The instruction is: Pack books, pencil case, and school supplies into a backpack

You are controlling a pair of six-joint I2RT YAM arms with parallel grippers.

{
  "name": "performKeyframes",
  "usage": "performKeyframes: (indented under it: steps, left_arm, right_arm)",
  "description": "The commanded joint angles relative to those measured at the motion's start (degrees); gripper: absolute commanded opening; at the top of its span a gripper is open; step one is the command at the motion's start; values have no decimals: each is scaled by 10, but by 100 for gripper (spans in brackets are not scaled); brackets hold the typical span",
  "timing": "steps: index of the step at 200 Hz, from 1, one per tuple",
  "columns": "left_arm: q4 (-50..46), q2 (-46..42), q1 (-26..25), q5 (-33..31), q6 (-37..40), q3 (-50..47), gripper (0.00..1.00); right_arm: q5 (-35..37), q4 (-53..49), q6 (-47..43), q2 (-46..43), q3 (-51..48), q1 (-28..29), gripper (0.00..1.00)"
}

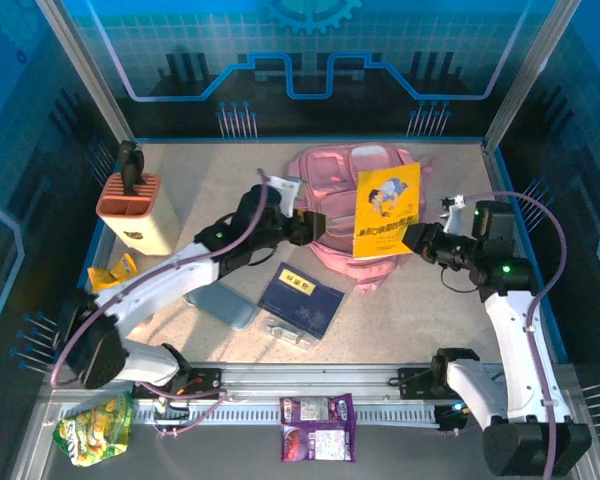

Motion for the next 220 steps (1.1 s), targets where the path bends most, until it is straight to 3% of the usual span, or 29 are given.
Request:
performKeyframes:
  steps: [1, 91, 153, 208, 220]
  left_arm:
    - [-28, 51, -15, 55, 145, 49, 61]
    - [-43, 250, -35, 100, 281, 206, 66]
    - [-131, 357, -49, 66, 339, 320, 67]
    - [-173, 430, -54, 64, 348, 391, 66]
    - [-169, 441, -54, 39, 347, 398, 64]
  right_arm:
    - [-17, -40, -42, -21, 4, -40, 15]
    - [32, -49, -35, 0, 2, -118, 16]
    - [55, -29, -20, 19, 4, -148, 18]
    - [48, -15, -15, 31, 4, -152, 19]
    - [44, -18, -17, 37, 7, -151, 18]
